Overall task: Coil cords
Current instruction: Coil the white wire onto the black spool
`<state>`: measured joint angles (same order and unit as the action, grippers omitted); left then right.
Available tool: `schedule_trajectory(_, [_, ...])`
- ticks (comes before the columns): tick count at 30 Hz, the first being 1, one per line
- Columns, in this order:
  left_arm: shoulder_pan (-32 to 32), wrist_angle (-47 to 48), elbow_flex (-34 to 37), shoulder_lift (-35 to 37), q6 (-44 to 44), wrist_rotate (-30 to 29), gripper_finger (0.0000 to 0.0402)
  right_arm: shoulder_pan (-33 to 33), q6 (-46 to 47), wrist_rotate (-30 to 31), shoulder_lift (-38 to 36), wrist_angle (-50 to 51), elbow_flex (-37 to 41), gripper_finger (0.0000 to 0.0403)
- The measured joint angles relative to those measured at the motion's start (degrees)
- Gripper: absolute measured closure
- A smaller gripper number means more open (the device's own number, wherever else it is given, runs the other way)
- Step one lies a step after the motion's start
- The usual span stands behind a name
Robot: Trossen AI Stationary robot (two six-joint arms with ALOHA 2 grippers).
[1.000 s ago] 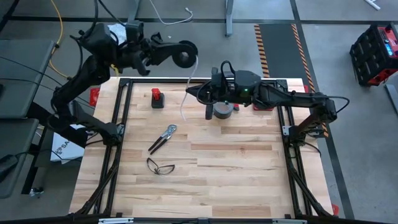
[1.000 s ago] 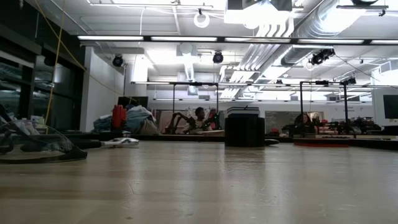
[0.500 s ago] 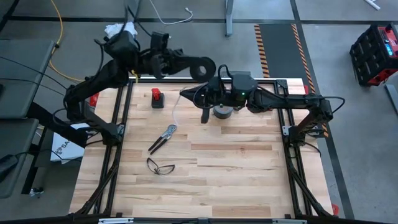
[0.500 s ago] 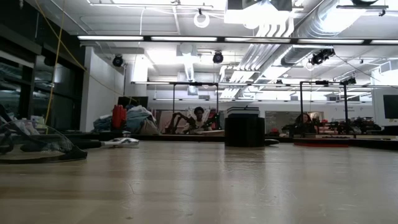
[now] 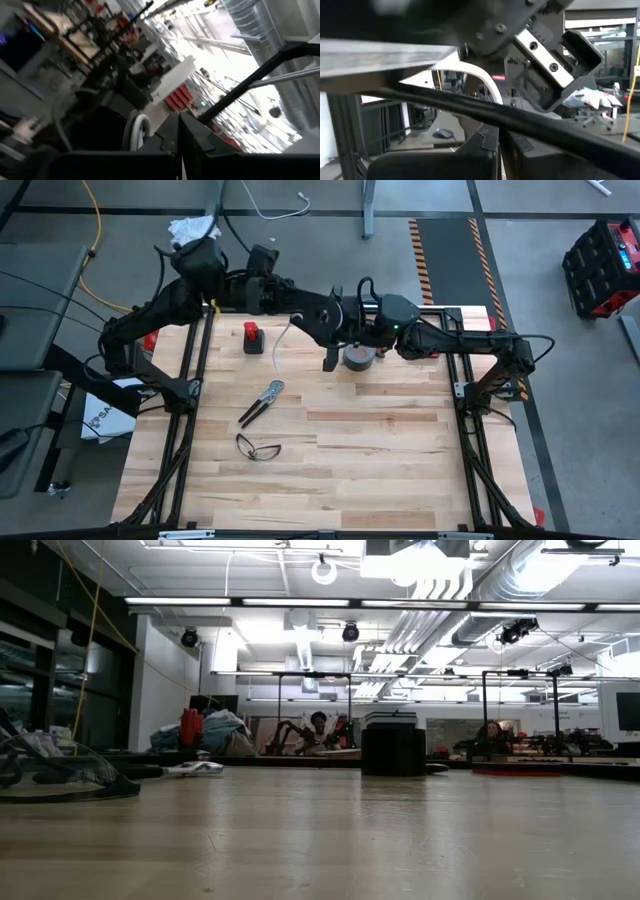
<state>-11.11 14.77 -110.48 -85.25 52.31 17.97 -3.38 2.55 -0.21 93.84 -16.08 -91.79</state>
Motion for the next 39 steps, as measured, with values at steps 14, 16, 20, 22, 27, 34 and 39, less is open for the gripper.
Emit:
schedule_trajectory(14, [-0.11, 5.72, -0.02, 0.76, 7.44, 4.59, 0.0402, -0.91, -0.93, -0.84, -0.02, -2.51, 0.04, 0.0403])
schedule_trajectory(16, [-0.08, 7.7, -0.02, 1.19, 8.66, 6.75, 0.0402, -1.23, -1.56, -0.93, -0.11, -2.64, 0.04, 0.0403])
schedule_trajectory(20, [-0.1, 14.24, -0.04, 2.56, 8.16, 8.92, 0.0402, -2.15, -1.75, -1.92, -0.17, -2.57, 0.04, 0.0403])
schedule_trajectory(22, [-0.07, 17.54, -0.04, 3.21, 6.85, 9.23, 0.0402, -2.66, -1.69, -3.05, -0.17, -2.36, 0.04, 0.0403])
schedule_trajectory(27, [-0.07, 27.03, 0.09, 4.42, 2.29, 8.47, 0.0402, -3.63, -1.35, -3.52, -0.35, -1.12, 0.0, 0.0403])
schedule_trajectory(34, [-0.22, 38.75, 0.04, 6.08, -8.24, 1.86, 0.0401, -5.5, -1.55, -4.61, -0.28, 3.37, 0.0, 0.0402])
schedule_trajectory(39, [-0.13, 42.77, 0.09, 6.84, -16.74, -5.22, 0.0401, -7.1, -1.55, -4.28, -0.5, 5.37, -0.11, 0.0402])
